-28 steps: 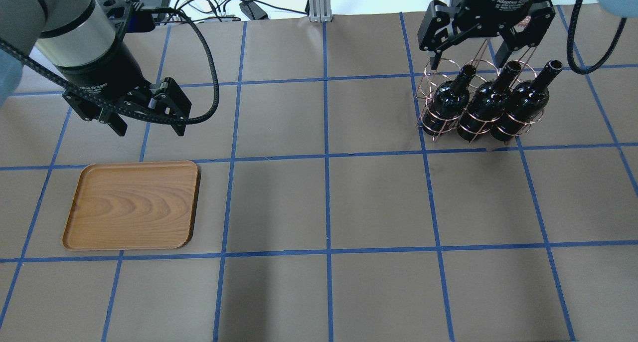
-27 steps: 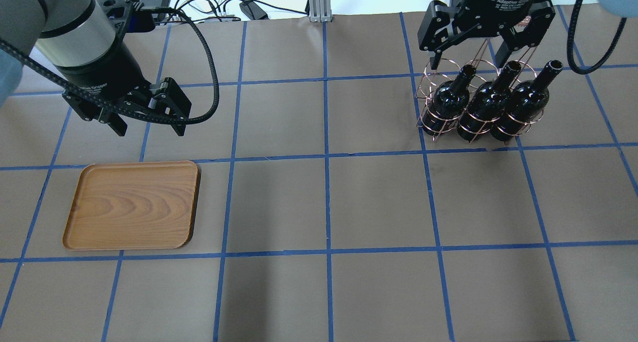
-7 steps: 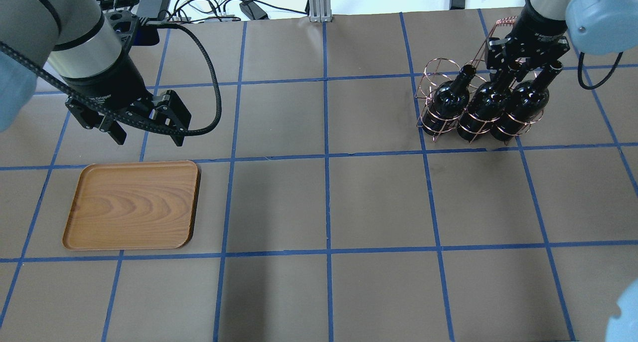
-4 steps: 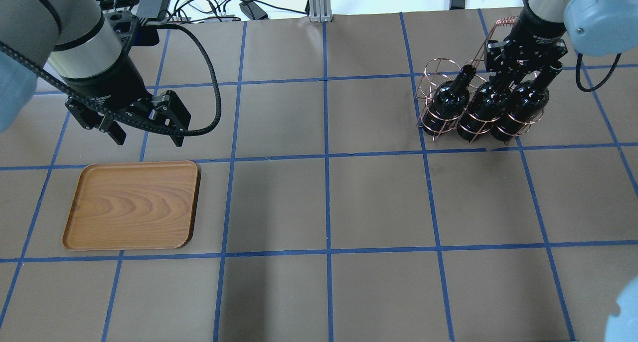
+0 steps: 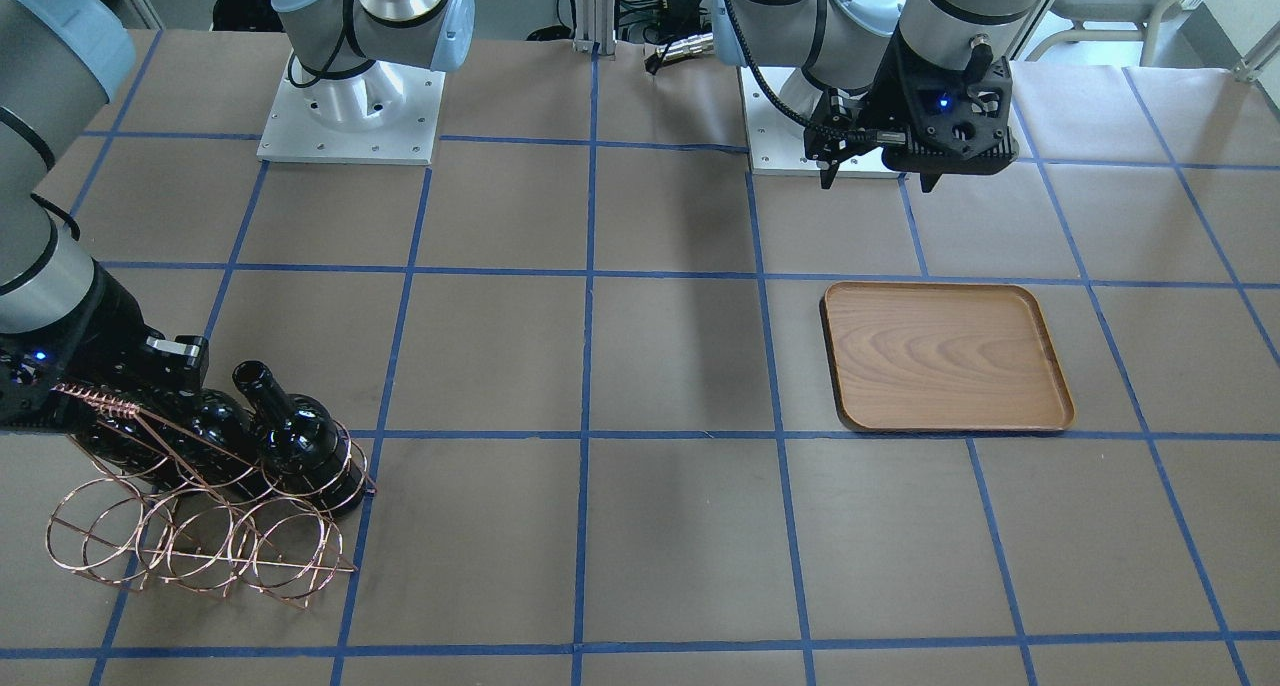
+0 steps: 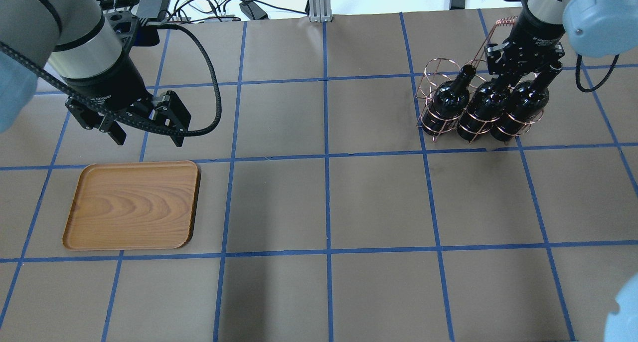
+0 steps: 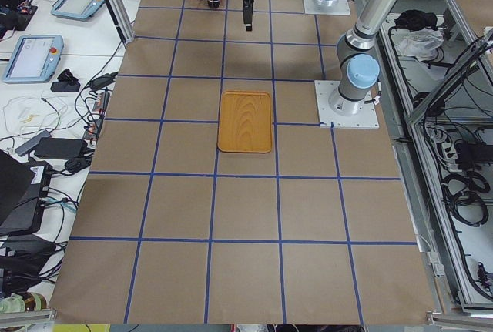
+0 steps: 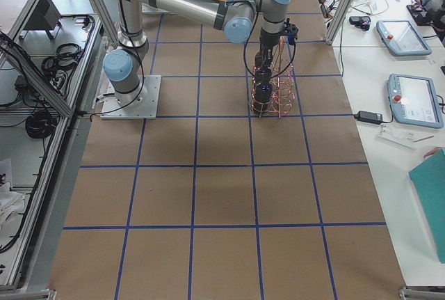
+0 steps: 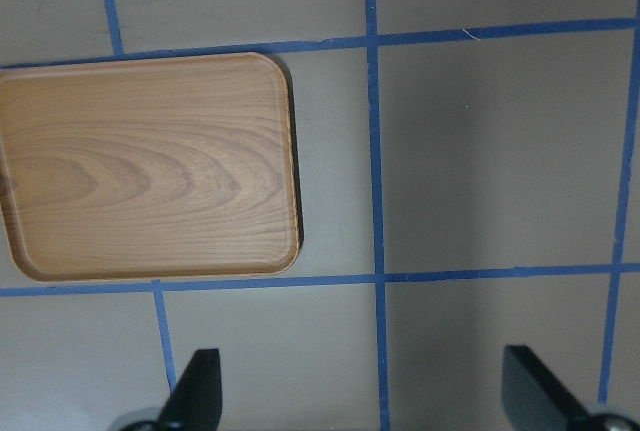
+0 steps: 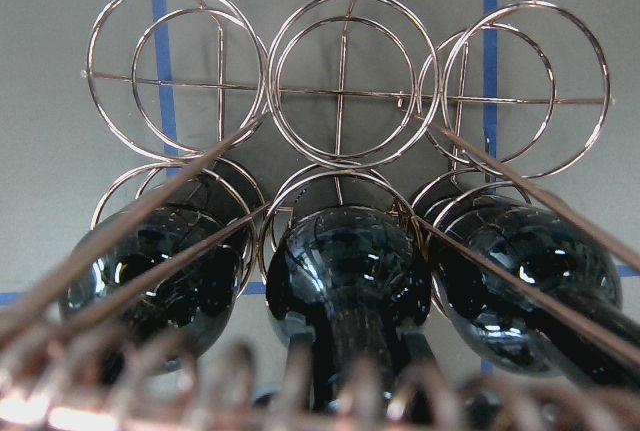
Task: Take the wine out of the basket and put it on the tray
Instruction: 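Lower the right gripper and grasp the neck of the nearest bottle, then lift the dark wine bottle out of the rack with the right gripper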
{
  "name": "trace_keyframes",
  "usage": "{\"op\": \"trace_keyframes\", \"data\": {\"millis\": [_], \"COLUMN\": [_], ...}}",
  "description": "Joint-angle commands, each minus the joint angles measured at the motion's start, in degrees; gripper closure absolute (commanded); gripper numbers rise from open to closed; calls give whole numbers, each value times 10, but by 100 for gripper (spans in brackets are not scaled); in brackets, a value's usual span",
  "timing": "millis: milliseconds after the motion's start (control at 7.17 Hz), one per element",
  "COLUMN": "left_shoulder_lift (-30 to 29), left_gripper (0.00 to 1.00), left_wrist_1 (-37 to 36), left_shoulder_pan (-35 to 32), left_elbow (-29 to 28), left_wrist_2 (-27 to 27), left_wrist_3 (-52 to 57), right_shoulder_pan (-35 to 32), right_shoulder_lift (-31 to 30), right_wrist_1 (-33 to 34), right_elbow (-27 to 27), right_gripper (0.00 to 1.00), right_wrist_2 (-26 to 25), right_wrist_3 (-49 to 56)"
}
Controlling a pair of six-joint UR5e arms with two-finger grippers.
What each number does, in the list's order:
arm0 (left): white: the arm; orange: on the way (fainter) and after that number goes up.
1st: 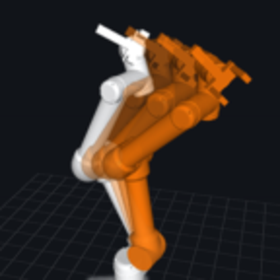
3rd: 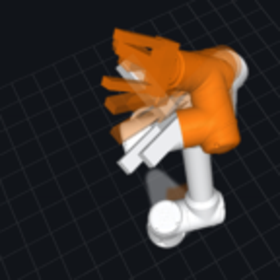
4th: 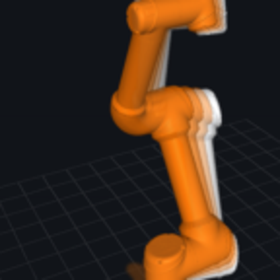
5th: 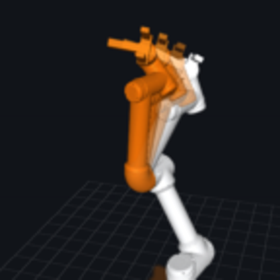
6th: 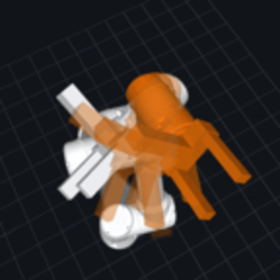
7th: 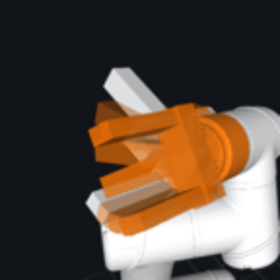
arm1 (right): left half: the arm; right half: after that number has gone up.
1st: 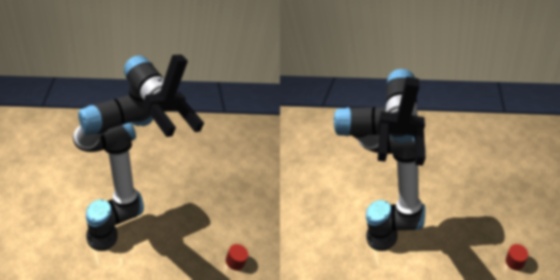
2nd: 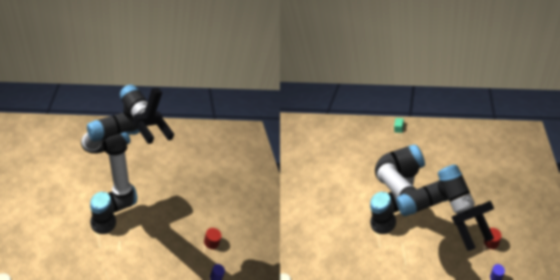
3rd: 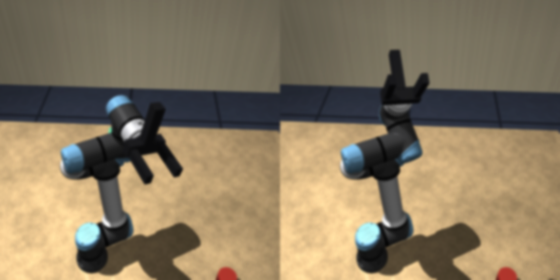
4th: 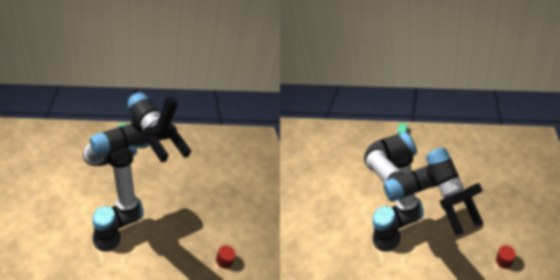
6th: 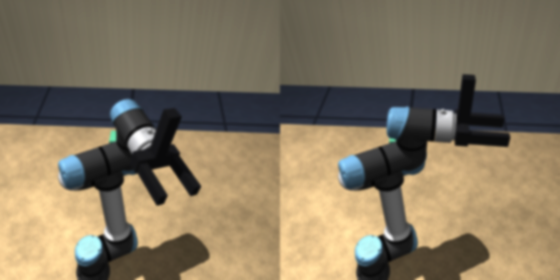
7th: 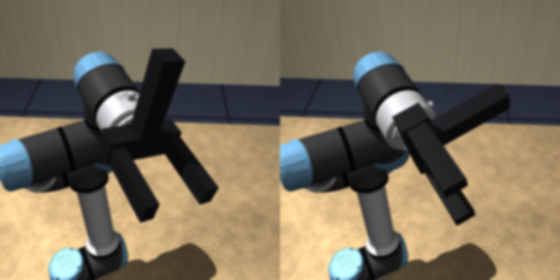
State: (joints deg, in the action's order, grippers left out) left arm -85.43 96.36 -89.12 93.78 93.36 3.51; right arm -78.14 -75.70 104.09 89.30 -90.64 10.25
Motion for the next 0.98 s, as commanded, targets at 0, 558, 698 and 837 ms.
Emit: {"op": "trace_keyframes", "data": {"millis": [0,558,698,837], "left_shoulder_lift": [0,1,1,1], "left_gripper": [0,0,0,0], "left_wrist_1": [0,-3,-3,-2], "left_shoulder_pan": [0,2,1,0], "left_elbow": [0,-2,-1,-1], "left_wrist_2": [1,1,1,1], "left_wrist_3": [0,0,0,0], "right_shoulder_pan": [0,-9,-39,-98], "right_shoulder_lift": [-13,-116,-157,-168], "right_wrist_1": [-20,-274,-313,-324], "right_elbow": [-17,-157,-156,-156], "right_gripper": [100,100,100,100], "right_wrist_2": [-7,1,0,-7], "right_wrist_3": [4,-21,-80,-160]}}
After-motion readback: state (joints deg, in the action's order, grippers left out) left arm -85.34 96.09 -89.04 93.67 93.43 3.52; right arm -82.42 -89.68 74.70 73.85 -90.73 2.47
